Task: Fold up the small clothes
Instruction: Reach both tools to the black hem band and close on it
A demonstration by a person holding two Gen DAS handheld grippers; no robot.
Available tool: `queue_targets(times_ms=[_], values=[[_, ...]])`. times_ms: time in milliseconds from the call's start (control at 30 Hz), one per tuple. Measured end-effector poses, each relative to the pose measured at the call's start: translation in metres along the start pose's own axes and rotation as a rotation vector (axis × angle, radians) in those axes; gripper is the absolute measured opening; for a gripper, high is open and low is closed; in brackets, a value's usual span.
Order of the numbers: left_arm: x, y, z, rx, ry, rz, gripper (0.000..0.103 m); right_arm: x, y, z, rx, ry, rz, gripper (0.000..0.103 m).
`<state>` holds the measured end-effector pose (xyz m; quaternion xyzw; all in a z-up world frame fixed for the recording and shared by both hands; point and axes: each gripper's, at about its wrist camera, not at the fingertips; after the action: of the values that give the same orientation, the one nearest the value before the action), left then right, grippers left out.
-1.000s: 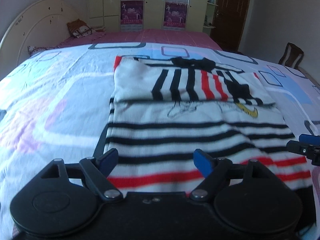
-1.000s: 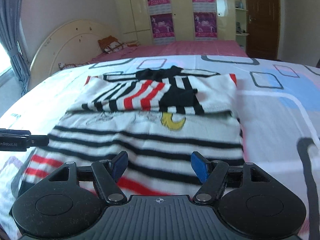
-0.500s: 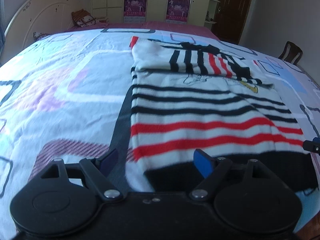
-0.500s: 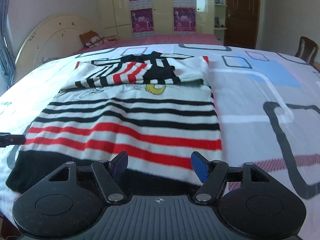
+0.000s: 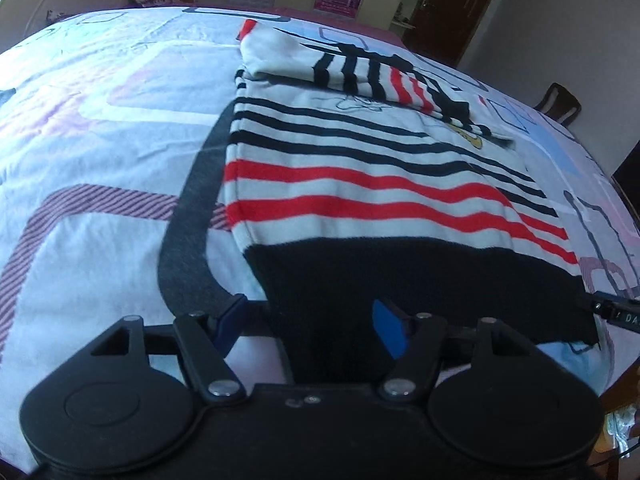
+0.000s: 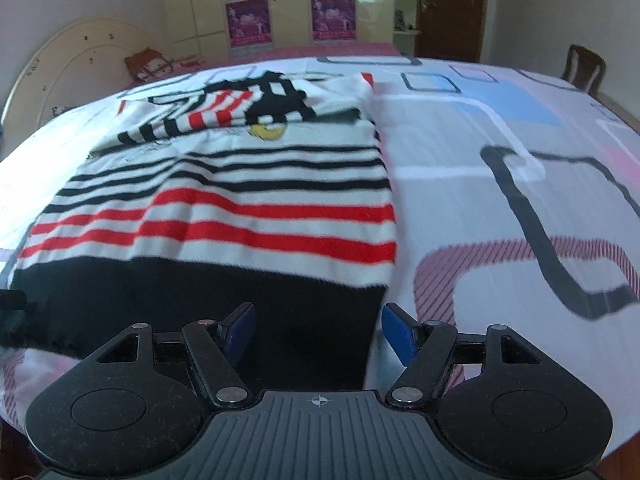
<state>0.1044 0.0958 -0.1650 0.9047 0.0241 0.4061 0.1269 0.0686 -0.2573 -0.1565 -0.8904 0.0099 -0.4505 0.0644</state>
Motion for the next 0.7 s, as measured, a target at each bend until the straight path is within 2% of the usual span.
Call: queue_targets(times_ms=[133, 233, 300, 333, 467, 533, 700], values=[[-0.003, 0.004, 0.001, -0.024, -0.006, -0.001, 0.058, -0.009, 0.007, -0.002, 0.001, -0.023, 0.036, 0.069], [-0.006, 0.006, 0.0, -0.034, -0.004, -0.001, 0.048, -0.014, 0.009, -0.004, 0.012, -0.03, 0.051, 0.069], [-0.006, 0.006, 0.0, -0.043, 0.0, -0.018, 0.035, -0.015, 0.009, -0.005, 0.012, -0.029, 0.064, 0.066], [-0.006, 0.005, 0.0, -0.045, 0.002, -0.026, 0.032, -0.015, 0.009, -0.005, 0.015, -0.031, 0.07, 0.048], [-0.006, 0.005, 0.0, -0.057, 0.006, -0.034, 0.016, -0.013, 0.01, -0.005, 0.036, -0.043, 0.089, 0.029], [-0.003, 0.006, 0.0, -0.068, 0.011, -0.038, 0.012, -0.01, 0.012, -0.004, 0.051, -0.048, 0.104, 0.012], [0.013, 0.006, -0.008, -0.096, 0.06, -0.049, 0.011, 0.002, 0.015, -0.009, 0.09, -0.029, 0.119, 0.009]])
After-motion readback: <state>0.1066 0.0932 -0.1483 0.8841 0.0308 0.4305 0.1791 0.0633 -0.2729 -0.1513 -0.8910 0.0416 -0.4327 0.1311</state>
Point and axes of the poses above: each gripper's, at about its wrist camera, not at the fingertips, and z roughly the way its jaws point, y to its right, x to its top, and after that the axes turned 13 degrees about y, right-handed
